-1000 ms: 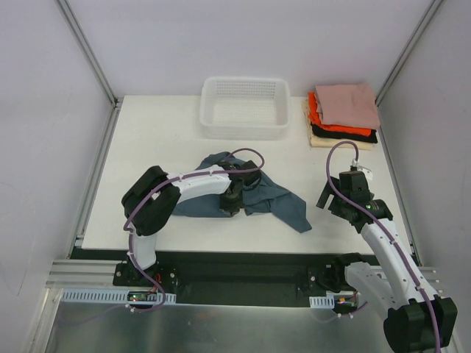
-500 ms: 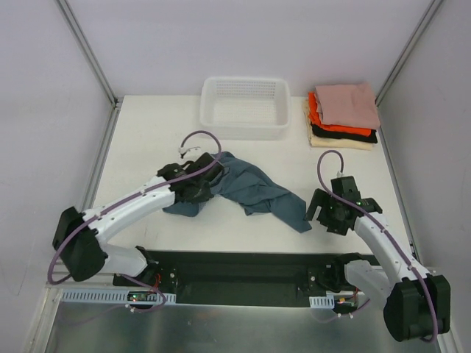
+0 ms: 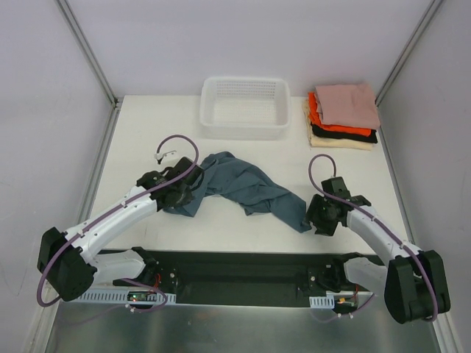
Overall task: Fold and stack the t-shirts
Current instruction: Flatten the tshirt out
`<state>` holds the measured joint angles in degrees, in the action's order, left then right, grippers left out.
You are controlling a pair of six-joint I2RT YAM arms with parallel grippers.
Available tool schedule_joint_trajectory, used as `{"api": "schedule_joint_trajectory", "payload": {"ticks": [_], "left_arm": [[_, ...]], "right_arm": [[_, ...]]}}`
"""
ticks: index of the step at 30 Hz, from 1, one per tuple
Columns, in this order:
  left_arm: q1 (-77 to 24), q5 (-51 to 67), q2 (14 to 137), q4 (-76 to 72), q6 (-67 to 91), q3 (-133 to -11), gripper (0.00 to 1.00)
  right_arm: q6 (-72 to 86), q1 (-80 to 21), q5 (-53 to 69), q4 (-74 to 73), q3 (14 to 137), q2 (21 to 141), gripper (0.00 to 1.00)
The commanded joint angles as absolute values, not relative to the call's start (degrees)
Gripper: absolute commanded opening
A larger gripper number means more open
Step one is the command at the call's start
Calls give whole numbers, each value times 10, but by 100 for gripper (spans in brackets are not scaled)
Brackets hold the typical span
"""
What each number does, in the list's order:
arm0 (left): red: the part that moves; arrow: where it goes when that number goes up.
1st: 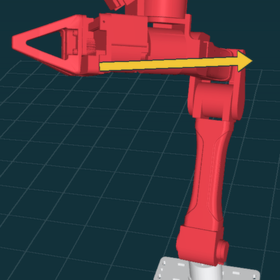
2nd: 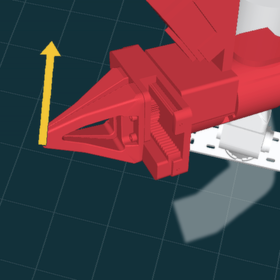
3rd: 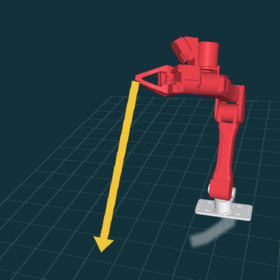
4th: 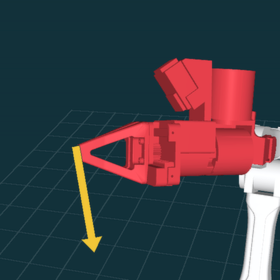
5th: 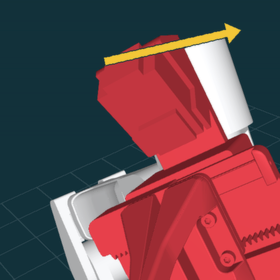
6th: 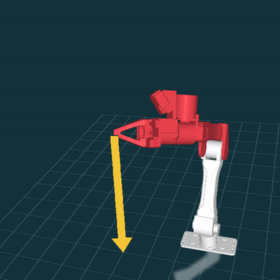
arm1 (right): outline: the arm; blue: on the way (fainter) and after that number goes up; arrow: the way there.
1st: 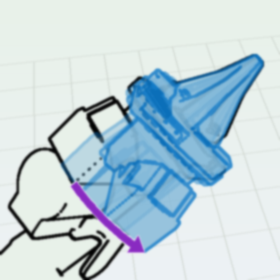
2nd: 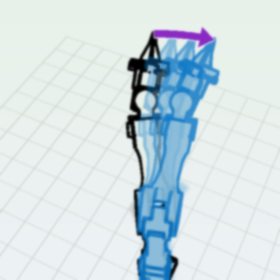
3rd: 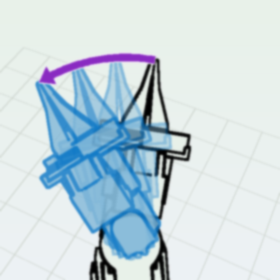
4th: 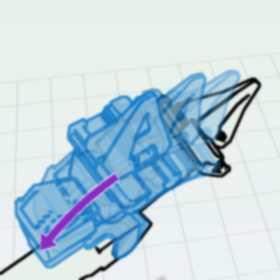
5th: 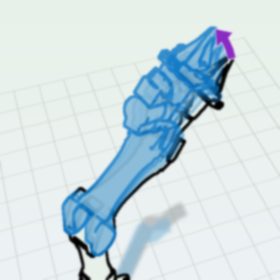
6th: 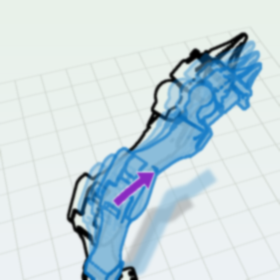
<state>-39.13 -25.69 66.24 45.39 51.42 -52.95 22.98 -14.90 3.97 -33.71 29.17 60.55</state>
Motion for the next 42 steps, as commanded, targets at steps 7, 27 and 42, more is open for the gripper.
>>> {"api": "schedule_joint_trajectory", "payload": {"ticks": [7, 27, 42], "left_arm": [[-379, -276, 630, 464, 508, -520, 0], [-363, -593, 502, 466, 377, -772, 0], [-363, -646, 410, 380, 225, -927, 0]], "right_arm": [[276, -173, 25, -279, 290, 626, 20], [88, -166, -299, -371, 660, 504, 1], [-41, -127, -396, -364, 852, 440, 1]]}}
